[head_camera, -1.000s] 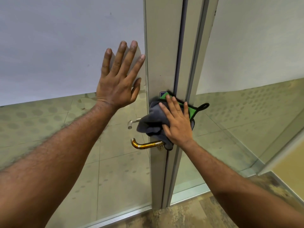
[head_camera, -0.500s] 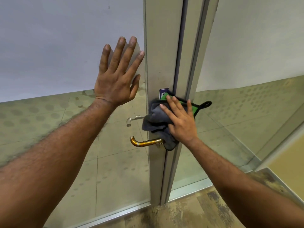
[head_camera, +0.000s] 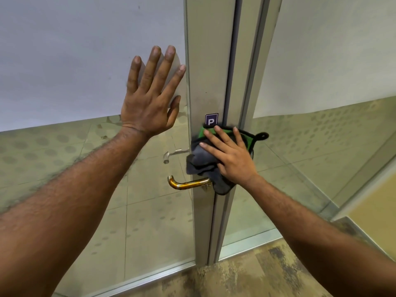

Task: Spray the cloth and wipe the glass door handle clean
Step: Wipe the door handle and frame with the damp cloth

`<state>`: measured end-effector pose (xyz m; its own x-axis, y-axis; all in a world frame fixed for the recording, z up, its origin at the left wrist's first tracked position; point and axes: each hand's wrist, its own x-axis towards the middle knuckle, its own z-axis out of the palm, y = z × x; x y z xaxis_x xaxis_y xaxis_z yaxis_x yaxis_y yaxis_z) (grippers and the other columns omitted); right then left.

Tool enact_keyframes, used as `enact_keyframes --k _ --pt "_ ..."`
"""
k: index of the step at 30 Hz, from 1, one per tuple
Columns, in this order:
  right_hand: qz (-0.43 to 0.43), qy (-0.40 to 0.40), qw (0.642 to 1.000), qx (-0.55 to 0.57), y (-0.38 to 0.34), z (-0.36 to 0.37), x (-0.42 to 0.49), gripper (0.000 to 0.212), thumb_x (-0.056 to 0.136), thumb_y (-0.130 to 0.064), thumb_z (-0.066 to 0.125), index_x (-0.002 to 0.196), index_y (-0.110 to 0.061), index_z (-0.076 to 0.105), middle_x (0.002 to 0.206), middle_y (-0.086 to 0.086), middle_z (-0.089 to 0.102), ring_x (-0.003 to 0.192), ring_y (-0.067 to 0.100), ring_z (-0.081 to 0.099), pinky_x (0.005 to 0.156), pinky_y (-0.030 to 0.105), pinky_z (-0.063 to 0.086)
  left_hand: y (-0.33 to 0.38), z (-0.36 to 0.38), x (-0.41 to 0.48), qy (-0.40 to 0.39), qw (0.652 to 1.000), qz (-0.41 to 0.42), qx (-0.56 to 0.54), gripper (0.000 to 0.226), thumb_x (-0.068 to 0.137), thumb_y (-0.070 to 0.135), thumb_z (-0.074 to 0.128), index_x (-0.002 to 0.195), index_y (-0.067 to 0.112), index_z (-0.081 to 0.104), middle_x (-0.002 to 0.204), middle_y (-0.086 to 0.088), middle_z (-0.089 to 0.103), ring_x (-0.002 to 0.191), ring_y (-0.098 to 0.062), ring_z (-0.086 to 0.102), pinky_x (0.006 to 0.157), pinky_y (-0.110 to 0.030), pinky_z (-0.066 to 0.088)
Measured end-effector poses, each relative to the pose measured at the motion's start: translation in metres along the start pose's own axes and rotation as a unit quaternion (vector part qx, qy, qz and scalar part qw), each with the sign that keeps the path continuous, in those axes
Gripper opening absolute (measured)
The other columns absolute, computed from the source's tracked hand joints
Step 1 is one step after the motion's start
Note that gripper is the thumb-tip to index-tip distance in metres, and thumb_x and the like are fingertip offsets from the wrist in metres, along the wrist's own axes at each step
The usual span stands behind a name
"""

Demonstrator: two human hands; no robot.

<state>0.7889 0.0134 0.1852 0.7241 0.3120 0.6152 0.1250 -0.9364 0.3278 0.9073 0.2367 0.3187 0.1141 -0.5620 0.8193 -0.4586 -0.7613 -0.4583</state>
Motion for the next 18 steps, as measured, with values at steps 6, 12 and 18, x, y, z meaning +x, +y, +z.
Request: enact_keyframes --k 6,12,18 --pt "0.125 0.085 0.985 0.088 -0.015 -0.003 0.018 0.082 0.073 -0.011 0.064 0.151 -0.017 0.038 0.163 0.008 0.017 0.152 0.028 0.006 0.123 0.049 -0.004 0.002 0.001 0.0 -0.003 1.0 0.0 -0.004 0.064 0.102 0.038 0.04 0.16 0.017 0.024 0.163 -0.02 0.024 0.15 -0.041 0.023 0.12 -0.057 0.012" --pt "-0.012 -0.003 0.998 0.064 -0.02 0.001 0.02 0.087 0.075 -0.016 0.068 0.153 -0.027 0.031 0.164 0.003 0.009 0.152 0.026 -0.005 0.123 0.049 -0.007 0.002 0.001 0.0 0.011 1.0 0.0 -0.006 0.063 0.103 0.037 0.041 0.16 0.016 0.026 0.163 -0.02 0.026 0.149 -0.042 0.025 0.119 -0.059 0.015" --pt "0.018 -0.02 0.999 0.04 0.007 -0.003 -0.017 0.086 0.071 -0.013 0.068 0.151 -0.022 0.037 0.163 0.003 0.021 0.153 0.023 0.013 0.125 0.046 0.007 0.0 0.001 -0.002 0.008 1.0 -0.001 -0.003 0.063 0.103 0.037 0.04 0.16 0.017 0.025 0.163 -0.019 0.025 0.15 -0.041 0.023 0.12 -0.057 0.012"
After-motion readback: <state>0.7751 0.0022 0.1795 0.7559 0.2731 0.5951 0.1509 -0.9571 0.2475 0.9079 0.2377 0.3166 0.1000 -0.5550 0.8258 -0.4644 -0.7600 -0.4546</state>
